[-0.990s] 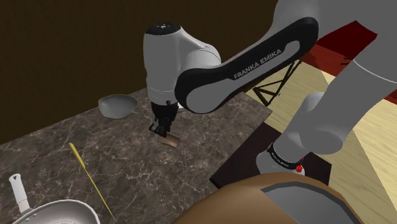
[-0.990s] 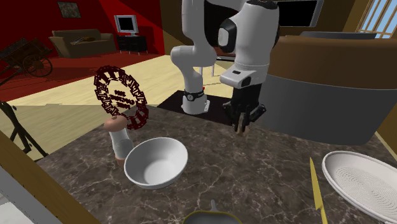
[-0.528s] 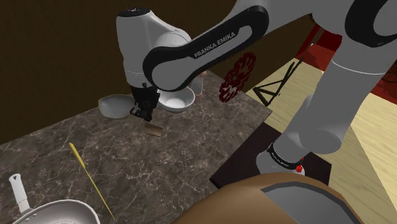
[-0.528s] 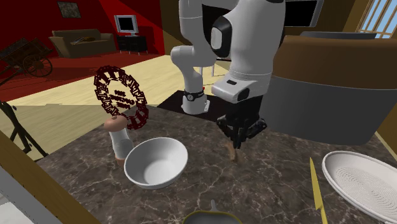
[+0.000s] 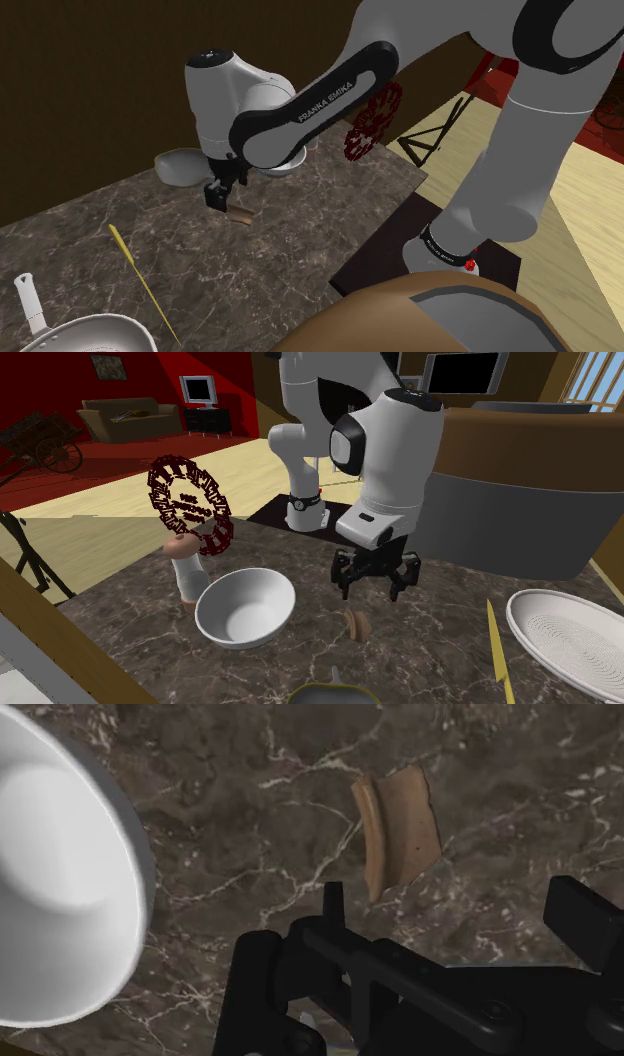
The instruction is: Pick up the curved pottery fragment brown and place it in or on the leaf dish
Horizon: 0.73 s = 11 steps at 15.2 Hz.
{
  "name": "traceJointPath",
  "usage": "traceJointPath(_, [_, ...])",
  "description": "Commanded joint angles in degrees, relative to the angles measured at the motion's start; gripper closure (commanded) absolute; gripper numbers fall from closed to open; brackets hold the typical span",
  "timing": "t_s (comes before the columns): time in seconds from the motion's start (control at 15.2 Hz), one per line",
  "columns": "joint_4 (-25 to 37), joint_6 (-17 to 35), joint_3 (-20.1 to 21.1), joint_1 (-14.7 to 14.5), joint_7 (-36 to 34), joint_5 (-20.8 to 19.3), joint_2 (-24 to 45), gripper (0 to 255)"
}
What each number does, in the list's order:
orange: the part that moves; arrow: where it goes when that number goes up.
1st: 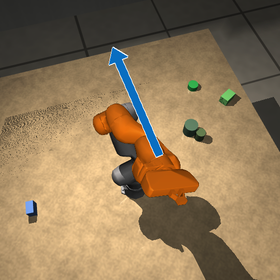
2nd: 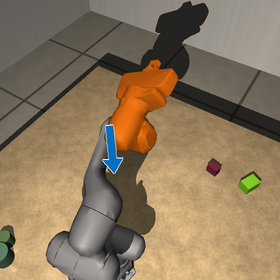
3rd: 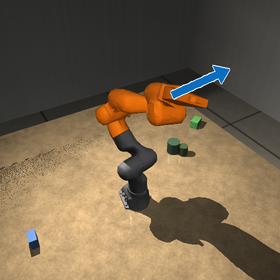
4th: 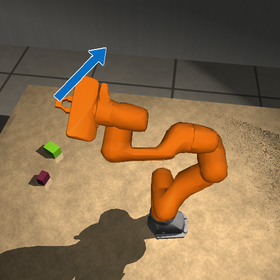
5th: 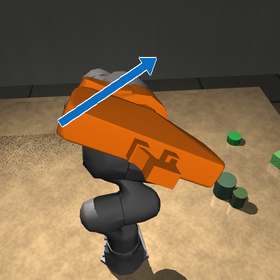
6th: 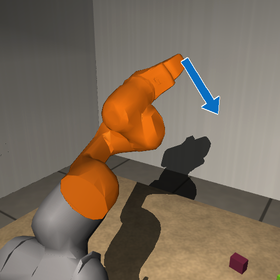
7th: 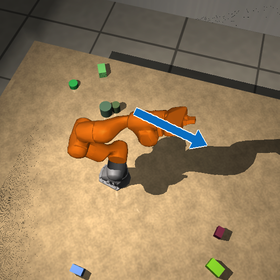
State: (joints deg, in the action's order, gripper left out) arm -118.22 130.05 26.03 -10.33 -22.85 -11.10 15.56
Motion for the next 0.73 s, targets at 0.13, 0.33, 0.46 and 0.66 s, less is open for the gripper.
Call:
traceJointPath(0.13, [-1.96,4.94,-1.02,-1.20,-0.23,-4.45,3.85,0])
traceJointPath(0.33, [-2.27,6.74,-1.67,-1.59,-1.04,-5.67,5.52,0])
traceJointPath(0.46, [-2.42,7.92,-2.15,-1.88,-1.59,-6.51,6.67,0])
traceJointPath(0.66, [-2.50,8.84,-2.55,-2.12,-2.03,-7.17,7.59,0])
